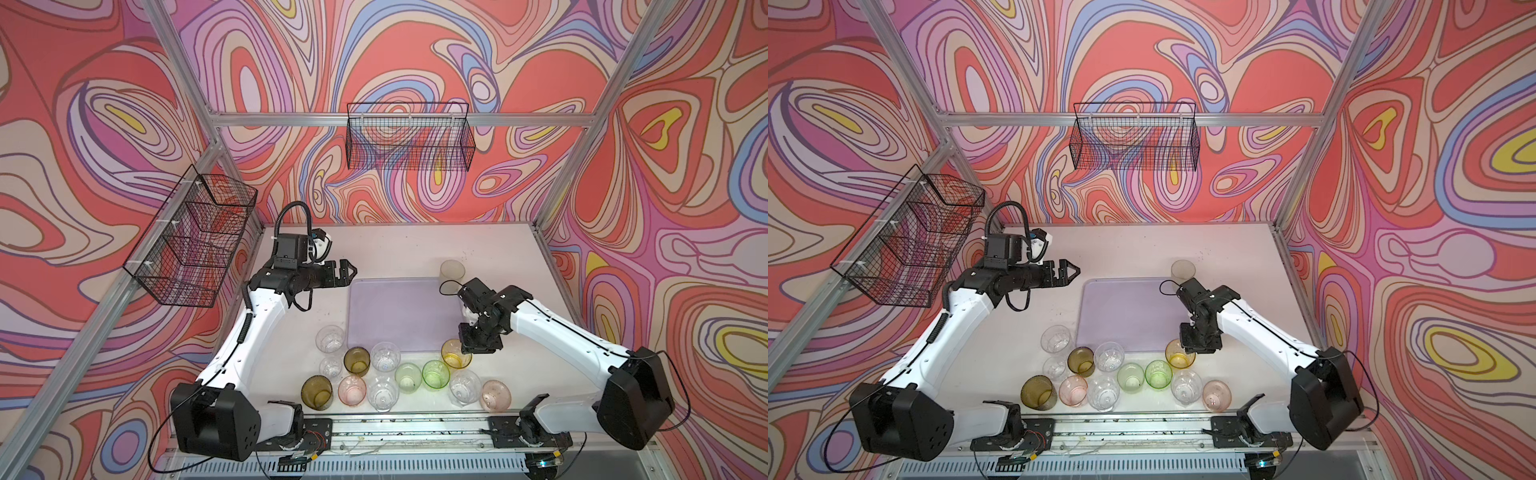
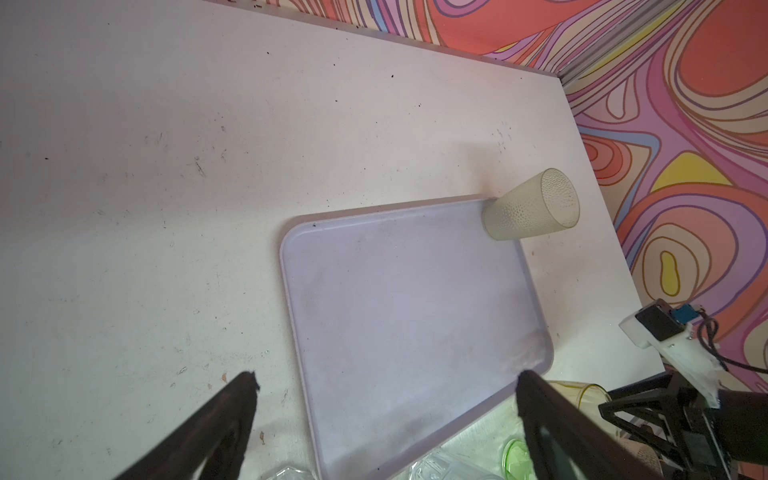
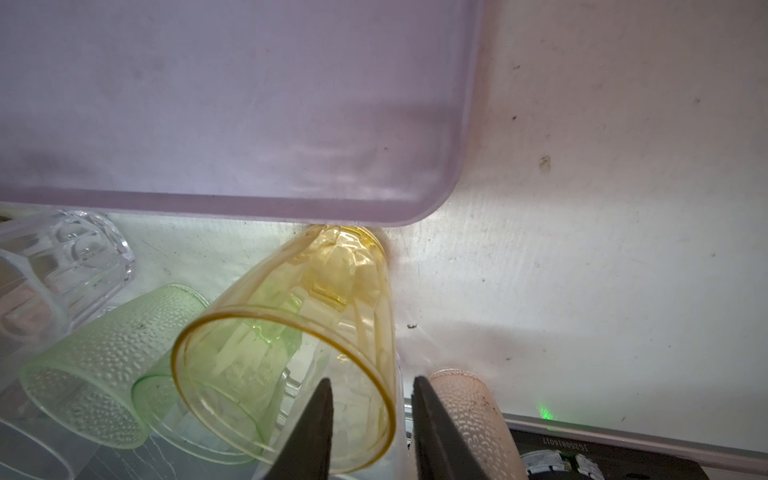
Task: Place the glasses into the tray
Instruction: 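Lower the right gripper around the yellow cup, then close the right gripper on the yellow cup's rim and lift it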
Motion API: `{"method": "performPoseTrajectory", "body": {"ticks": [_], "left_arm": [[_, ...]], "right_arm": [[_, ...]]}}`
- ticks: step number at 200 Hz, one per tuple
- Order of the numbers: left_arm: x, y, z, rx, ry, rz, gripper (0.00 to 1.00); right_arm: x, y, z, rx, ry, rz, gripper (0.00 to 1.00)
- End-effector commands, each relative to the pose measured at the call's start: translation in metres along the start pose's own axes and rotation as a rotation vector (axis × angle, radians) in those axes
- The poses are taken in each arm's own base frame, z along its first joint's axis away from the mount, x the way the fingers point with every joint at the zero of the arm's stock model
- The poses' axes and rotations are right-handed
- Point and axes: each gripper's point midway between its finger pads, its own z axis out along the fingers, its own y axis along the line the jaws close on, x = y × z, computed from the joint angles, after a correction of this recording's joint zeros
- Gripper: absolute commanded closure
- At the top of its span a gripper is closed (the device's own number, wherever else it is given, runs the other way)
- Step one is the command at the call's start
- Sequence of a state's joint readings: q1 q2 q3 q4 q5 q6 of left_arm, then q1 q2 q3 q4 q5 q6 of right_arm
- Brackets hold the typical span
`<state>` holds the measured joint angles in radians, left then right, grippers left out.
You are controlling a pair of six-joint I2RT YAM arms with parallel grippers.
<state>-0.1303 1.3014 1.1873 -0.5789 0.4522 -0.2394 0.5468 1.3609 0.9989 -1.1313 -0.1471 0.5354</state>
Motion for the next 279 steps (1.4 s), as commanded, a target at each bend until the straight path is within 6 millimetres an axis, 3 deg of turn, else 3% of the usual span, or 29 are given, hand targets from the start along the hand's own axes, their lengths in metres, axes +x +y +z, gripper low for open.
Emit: {"method": "performPoseTrajectory", "body": {"ticks": [1,185,279], "left_arm": [[0.002,0.003,0.004,0.004,0.009,-0.007,0.0],[0.004,0.004,0.007,0.003,0.021,-0.012,0.0],[0.004,0.004,0.007,0.005,0.019,-0.013,0.0]], "right_arm": [[0.0,0.0,0.003,0.003,-0.008,0.003,0.69],[-0.002,-0.01,0.006,0.068,-0.008,-0.01,0.82],[-0.006,-0.009,-0.001,0.068,-0.026,-0.018,0.93]]}}
